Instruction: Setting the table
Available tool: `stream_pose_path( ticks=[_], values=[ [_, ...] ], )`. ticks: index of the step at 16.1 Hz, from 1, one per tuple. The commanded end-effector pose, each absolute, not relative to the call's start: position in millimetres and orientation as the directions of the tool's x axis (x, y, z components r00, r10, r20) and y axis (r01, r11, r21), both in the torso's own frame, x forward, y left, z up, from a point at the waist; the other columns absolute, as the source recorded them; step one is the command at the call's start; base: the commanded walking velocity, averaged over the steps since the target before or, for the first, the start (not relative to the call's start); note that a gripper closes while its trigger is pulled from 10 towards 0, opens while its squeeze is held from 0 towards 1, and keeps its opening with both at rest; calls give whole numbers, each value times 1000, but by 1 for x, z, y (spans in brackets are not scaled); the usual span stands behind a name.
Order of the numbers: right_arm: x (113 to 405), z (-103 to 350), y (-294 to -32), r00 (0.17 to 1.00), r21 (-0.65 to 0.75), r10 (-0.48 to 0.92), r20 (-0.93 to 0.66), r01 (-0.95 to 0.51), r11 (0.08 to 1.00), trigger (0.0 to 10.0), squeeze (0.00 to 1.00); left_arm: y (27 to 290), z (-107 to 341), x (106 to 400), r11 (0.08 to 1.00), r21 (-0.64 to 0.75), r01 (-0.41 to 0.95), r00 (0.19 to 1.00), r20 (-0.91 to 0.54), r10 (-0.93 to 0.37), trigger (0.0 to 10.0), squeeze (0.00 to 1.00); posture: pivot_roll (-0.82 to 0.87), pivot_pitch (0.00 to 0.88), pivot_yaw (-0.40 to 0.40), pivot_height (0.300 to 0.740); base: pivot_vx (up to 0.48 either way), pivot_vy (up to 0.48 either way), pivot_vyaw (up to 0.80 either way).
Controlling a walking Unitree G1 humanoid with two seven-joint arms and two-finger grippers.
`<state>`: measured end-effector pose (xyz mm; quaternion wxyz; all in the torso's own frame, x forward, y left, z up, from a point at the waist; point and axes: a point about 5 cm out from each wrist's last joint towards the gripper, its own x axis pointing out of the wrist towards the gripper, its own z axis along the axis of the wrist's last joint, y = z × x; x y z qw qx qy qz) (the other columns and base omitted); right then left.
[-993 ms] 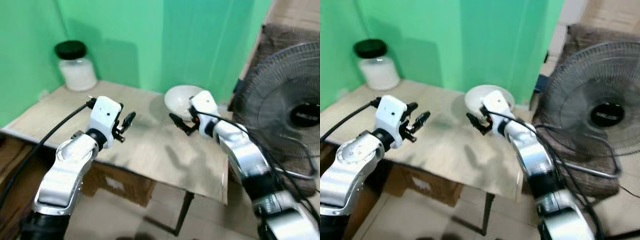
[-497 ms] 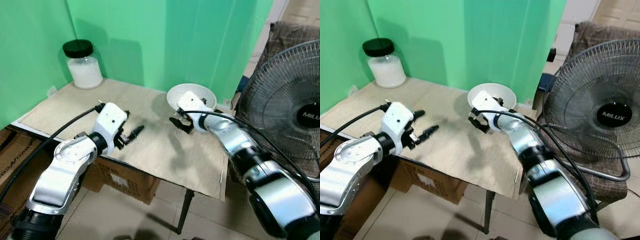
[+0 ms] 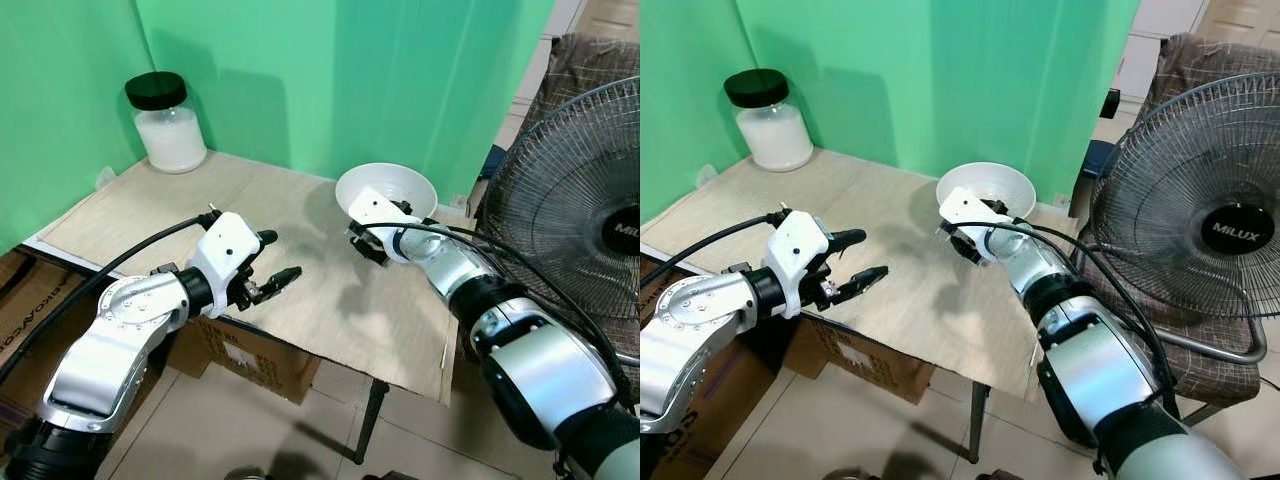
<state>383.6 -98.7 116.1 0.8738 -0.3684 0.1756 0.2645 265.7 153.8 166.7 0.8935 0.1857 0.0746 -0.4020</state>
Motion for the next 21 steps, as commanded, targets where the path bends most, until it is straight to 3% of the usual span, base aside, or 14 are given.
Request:
stream_pose_path(
  ticks=[1,21],
  values=[
    [387,124,-98,809,-562,329,-487,-579,591,0,0,151,166,263,583,274,765,644,-298,-704,10000,0,143,0,19,740,0,0,0],
    [385,121,-88,764,-540,359,-536,-637,550,0,0,156,162,259,531,284,799,602,-361,-712,10000,0,146,0,31,740,0,0,0]
  ],
)
